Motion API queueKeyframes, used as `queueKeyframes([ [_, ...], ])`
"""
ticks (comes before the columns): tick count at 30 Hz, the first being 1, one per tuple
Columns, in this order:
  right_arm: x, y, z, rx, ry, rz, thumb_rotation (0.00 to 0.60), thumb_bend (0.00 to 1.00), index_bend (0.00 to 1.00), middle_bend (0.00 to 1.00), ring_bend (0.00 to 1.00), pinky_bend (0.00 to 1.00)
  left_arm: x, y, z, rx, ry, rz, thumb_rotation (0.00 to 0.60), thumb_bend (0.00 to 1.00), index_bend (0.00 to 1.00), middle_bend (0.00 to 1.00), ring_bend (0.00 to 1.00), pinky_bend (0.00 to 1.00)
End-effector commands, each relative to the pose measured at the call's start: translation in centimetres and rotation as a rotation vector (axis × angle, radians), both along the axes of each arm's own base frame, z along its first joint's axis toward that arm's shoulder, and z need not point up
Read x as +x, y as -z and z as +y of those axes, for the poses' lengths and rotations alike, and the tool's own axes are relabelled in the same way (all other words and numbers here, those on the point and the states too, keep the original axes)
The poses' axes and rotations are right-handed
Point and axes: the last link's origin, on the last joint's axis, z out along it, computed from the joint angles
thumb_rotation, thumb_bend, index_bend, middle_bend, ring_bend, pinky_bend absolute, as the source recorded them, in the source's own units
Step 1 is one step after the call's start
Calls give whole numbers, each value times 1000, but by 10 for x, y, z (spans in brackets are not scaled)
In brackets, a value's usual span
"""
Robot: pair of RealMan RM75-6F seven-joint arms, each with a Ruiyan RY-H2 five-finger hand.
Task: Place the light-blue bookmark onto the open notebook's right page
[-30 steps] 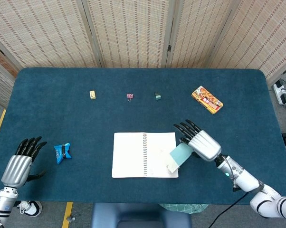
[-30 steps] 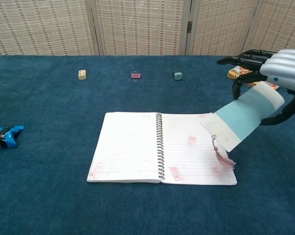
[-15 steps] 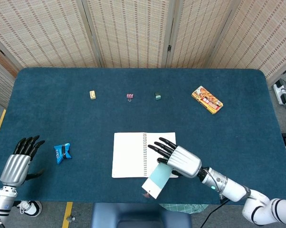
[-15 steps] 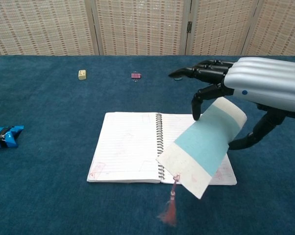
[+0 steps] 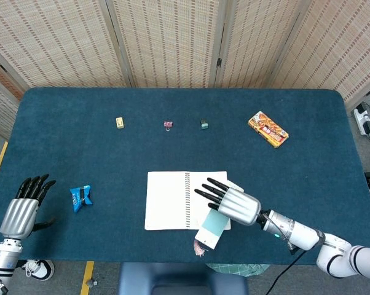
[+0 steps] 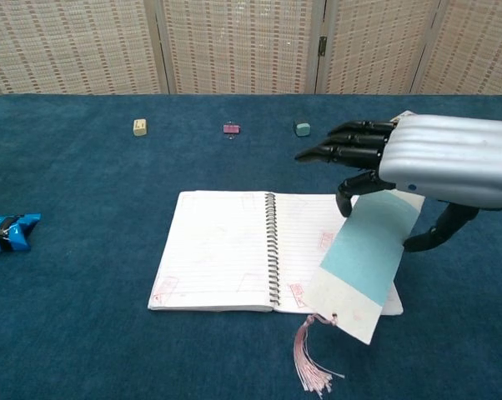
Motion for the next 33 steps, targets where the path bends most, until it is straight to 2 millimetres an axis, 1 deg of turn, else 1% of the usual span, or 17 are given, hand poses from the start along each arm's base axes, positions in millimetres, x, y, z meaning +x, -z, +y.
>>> queueKeyframes([
  [1,5,15,-6,30,-187,48,600,122,404,0,23,0,-1,0,1,2,-7,3,600,219,166,76,14,0],
  [5,4,23,-16,52,-261,31,600,122,365,0,49,23,-3,2,3,1,-18,11,600,216,166,76,15,0],
  [10,0,34,-26,85,-274,5,600,122,363,0,75,75,-5,3,5,-1,-31,15,600,215,165,77,15,0],
  [13,-2,39,-35,89,-258,5,600,122,364,0,80,82,-6,2,6,5,-35,13,600,215,166,77,16,0],
  [17,2,41,-43,85,-235,-38,600,123,365,0,87,85,-7,1,7,11,-41,11,600,215,166,76,15,0],
  [23,3,34,-47,76,-207,-117,600,122,365,1,90,85,-8,0,8,14,-43,12,600,216,166,77,16,0],
  [29,-2,12,-49,69,-92,-213,600,122,360,1,89,85,-7,1,8,14,-42,19,600,215,166,77,16,0],
  [33,-8,-3,-44,75,20,-245,600,121,352,3,88,85,-7,2,8,15,-42,21,600,215,166,77,16,0],
])
